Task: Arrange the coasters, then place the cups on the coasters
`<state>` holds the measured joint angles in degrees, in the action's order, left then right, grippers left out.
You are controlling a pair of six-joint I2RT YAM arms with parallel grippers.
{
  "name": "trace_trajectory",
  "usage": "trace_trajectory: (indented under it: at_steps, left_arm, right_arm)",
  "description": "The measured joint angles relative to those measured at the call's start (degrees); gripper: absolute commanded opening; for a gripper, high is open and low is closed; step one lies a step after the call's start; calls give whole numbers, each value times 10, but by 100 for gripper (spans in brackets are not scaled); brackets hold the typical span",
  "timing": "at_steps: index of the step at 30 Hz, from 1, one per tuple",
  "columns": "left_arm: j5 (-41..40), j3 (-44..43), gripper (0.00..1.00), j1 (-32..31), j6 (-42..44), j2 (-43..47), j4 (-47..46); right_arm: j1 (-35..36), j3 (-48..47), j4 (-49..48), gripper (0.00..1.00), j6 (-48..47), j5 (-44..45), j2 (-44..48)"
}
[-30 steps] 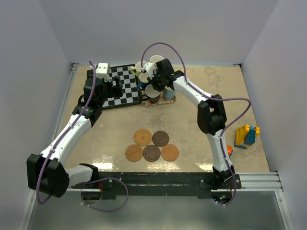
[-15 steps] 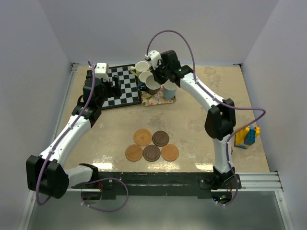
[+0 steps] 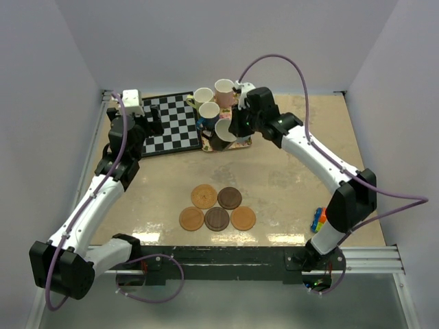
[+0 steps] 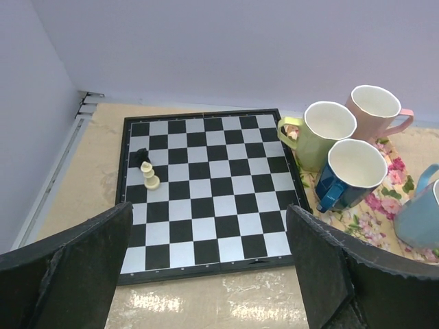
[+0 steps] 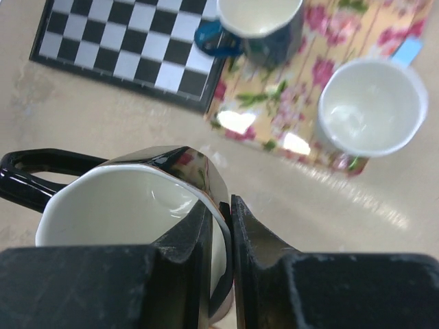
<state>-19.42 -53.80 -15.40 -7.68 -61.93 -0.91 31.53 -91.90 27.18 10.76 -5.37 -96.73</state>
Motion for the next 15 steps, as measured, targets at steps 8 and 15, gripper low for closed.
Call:
trace_trajectory:
  at_steps: [8,15]
  left_arm:
    - [-9,1,98,0,0,0,-2]
    - [-8,1,99,0,0,0,-2]
  right_arm:
    - [117,135,11,0,131,64,62]
    - [234,174,15,0,236,141,73]
